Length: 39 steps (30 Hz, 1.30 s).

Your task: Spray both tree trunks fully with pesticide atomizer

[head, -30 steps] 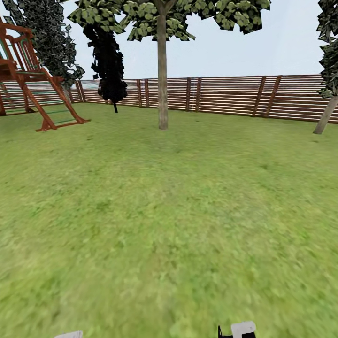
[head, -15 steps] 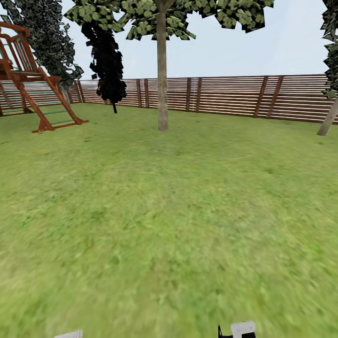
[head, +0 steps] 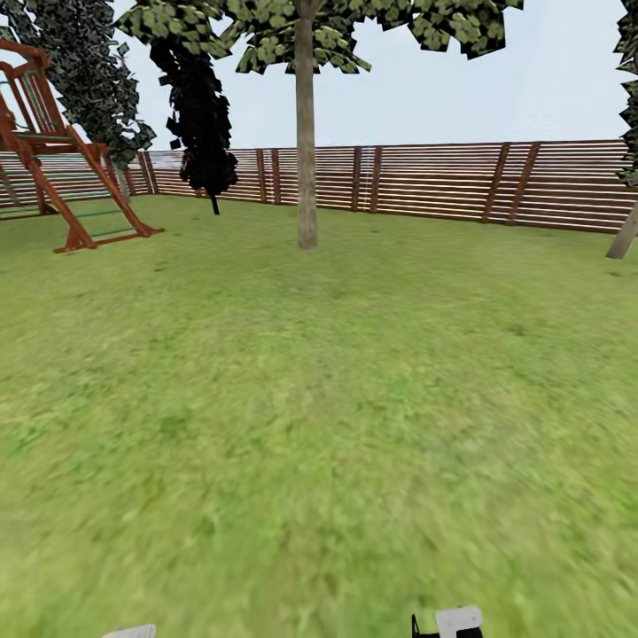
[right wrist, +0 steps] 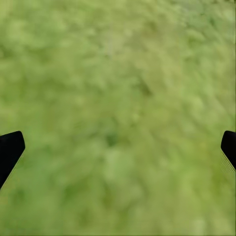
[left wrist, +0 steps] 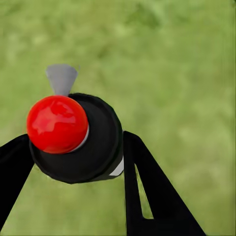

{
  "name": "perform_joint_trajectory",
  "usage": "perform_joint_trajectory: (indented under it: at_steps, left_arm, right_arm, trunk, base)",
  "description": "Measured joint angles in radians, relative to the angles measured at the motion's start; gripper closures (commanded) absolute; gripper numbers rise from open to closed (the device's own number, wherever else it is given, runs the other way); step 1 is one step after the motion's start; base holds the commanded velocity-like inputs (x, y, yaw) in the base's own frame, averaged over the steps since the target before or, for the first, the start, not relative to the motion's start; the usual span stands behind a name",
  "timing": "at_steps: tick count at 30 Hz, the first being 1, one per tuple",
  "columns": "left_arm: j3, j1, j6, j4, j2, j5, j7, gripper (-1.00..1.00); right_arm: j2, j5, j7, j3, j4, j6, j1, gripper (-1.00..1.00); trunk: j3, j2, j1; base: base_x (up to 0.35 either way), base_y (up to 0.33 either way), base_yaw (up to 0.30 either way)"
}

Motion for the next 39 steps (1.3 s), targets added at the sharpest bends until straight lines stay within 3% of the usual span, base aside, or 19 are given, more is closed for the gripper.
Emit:
perform_joint_trajectory:
  at_steps: [39]
  left_arm:
    - [0.000,0.000,0.000,0.000,0.000,0.000,0.000,1.00]
  right_arm:
    - [0.000,0.000,0.000,0.000,0.000,0.000,0.000,-1.00]
  trunk:
    - [0.000,0.000,0.000]
  base:
    - [0.338,0.000,0.000]
